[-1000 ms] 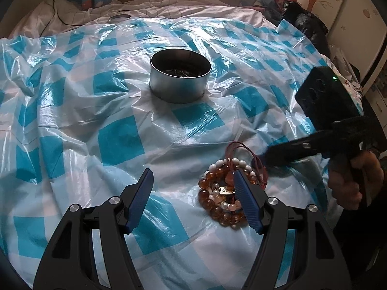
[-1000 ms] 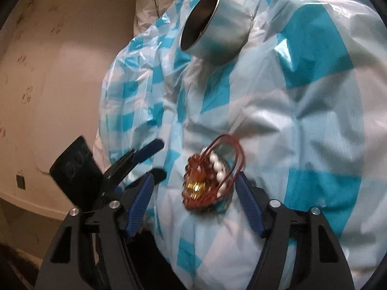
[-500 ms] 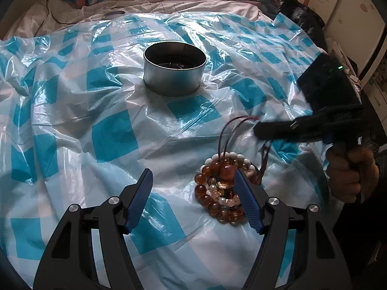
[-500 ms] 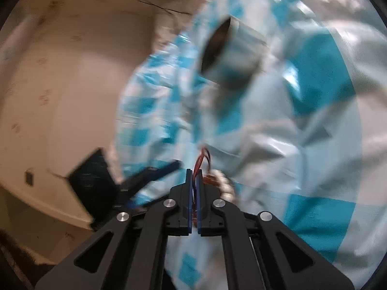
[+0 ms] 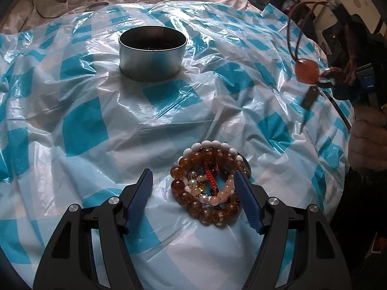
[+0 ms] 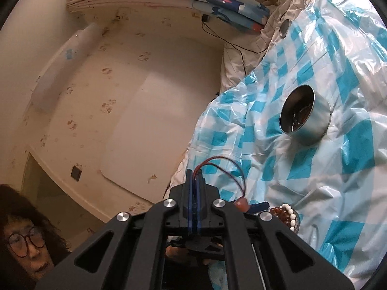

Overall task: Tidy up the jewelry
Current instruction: 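Grasp the amber bead bracelet with the left gripper while the right gripper holds the red-cord bracelet, then carry the amber bracelet in the left gripper to the tin while the right gripper carries the red-cord bracelet, then open both grippers over the steel tin to drop both bracelets, then move the left gripper to the pile and grasp the red string bracelet, then lift the red string bracelet with the left gripper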

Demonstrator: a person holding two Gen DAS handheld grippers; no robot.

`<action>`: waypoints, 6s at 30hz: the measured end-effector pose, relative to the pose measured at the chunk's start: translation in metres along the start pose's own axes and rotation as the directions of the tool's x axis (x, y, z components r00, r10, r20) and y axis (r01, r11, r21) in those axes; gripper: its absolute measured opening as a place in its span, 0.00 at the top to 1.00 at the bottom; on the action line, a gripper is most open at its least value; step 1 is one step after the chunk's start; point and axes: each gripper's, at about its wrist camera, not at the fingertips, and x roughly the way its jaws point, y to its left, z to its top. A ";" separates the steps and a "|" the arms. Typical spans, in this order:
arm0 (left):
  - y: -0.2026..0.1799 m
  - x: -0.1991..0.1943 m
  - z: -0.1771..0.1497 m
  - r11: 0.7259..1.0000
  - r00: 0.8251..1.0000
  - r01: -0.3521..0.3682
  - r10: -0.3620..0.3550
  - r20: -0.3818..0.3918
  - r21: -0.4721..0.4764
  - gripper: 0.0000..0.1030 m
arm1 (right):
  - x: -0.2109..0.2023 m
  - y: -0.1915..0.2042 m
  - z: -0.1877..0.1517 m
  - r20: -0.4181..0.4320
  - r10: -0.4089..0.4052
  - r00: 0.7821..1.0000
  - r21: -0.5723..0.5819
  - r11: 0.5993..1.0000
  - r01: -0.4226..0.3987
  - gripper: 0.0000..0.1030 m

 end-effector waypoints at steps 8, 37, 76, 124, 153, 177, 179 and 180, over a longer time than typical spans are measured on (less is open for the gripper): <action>0.007 0.006 0.002 0.997 0.999 0.047 -0.046 0.005 -0.061 0.76 | -0.003 -0.003 -0.003 -0.005 0.003 1.000 0.017 1.000 -0.003 0.95; -0.002 -0.084 0.034 0.988 0.963 0.149 -0.138 0.232 -0.031 0.91 | -0.007 0.012 0.011 0.051 0.053 0.997 -0.012 0.999 -0.053 0.94; 0.075 -0.003 0.140 0.937 0.962 0.004 0.091 0.256 -0.350 0.88 | 0.029 -0.053 0.085 0.115 -0.010 0.993 0.052 0.999 0.004 0.94; -0.010 -0.011 0.009 0.993 0.999 -0.041 0.042 -0.010 0.110 0.51 | 0.028 -0.037 0.019 -0.099 -0.484 0.870 0.009 0.873 0.487 0.22; -0.018 0.003 0.015 0.986 1.000 -0.001 0.006 -0.026 0.165 0.88 | 0.028 -0.047 0.005 -0.174 -0.480 0.860 0.026 0.871 0.491 0.20; 0.035 -0.025 0.019 0.986 0.987 -0.163 0.163 -0.005 0.016 0.94 | 0.037 -0.044 -0.001 -0.202 -0.471 0.859 0.008 0.876 0.483 0.20; 0.048 -0.018 0.017 0.991 0.992 -0.123 0.122 -0.025 -0.048 0.94 | 0.038 -0.044 -0.002 -0.209 -0.468 0.859 0.003 0.878 0.479 0.20; 0.050 -0.021 0.017 0.992 0.994 -0.110 0.110 -0.014 -0.059 0.94 | 0.040 -0.043 -0.002 -0.212 -0.464 0.860 -0.001 0.880 0.475 0.20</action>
